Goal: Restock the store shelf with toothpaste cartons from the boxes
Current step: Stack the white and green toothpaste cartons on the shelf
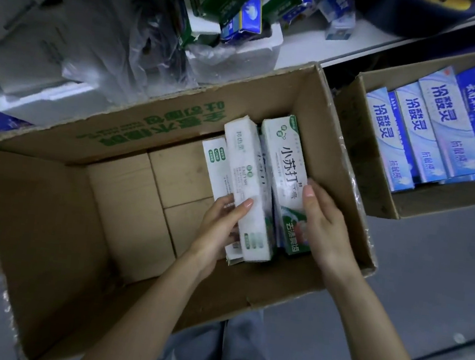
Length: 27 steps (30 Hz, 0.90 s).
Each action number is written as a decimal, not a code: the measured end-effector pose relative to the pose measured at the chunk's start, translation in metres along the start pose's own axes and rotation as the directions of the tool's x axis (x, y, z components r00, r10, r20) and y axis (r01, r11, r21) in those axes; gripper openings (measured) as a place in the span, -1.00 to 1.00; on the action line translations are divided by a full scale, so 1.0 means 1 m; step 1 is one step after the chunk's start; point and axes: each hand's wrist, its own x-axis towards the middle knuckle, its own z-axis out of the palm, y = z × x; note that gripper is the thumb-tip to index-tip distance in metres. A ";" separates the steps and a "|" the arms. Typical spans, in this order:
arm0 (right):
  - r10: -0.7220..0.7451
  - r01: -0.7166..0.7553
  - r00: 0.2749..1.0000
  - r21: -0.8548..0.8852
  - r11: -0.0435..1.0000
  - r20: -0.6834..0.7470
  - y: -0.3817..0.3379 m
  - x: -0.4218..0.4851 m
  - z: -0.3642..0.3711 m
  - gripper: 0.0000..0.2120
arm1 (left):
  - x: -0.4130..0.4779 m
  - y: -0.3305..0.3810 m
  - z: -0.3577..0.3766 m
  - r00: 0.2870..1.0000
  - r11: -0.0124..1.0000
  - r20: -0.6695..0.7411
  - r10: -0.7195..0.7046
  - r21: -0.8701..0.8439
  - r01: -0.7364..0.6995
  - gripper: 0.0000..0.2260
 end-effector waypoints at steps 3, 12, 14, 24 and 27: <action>0.047 -0.045 0.998 -0.053 0.998 0.041 0.001 0.005 0.005 -0.66 | 0.003 -0.002 -0.001 1.000 1.000 -0.002 0.000 -0.003 0.000 -0.65; 0.161 -0.160 0.987 -0.068 0.985 0.004 0.000 0.015 0.012 -0.66 | 0.005 -0.001 0.000 1.000 1.000 -0.009 -0.005 -0.025 0.005 -0.65; 0.204 -0.204 0.979 -0.009 0.979 0.010 -0.003 0.014 0.013 -0.77 | 0.005 -0.001 -0.001 1.000 0.999 -0.006 -0.006 -0.048 0.006 -0.65; 0.248 -0.254 0.966 0.088 0.963 0.079 -0.007 0.011 0.006 -0.58 | 0.007 0.003 0.010 0.998 0.998 -0.056 -0.019 -0.057 0.016 -0.57; 0.294 -0.330 0.928 0.138 0.934 0.229 -0.008 0.005 0.007 -0.63 | 0.005 0.004 0.008 0.998 0.998 -0.019 -0.067 -0.011 0.067 -0.55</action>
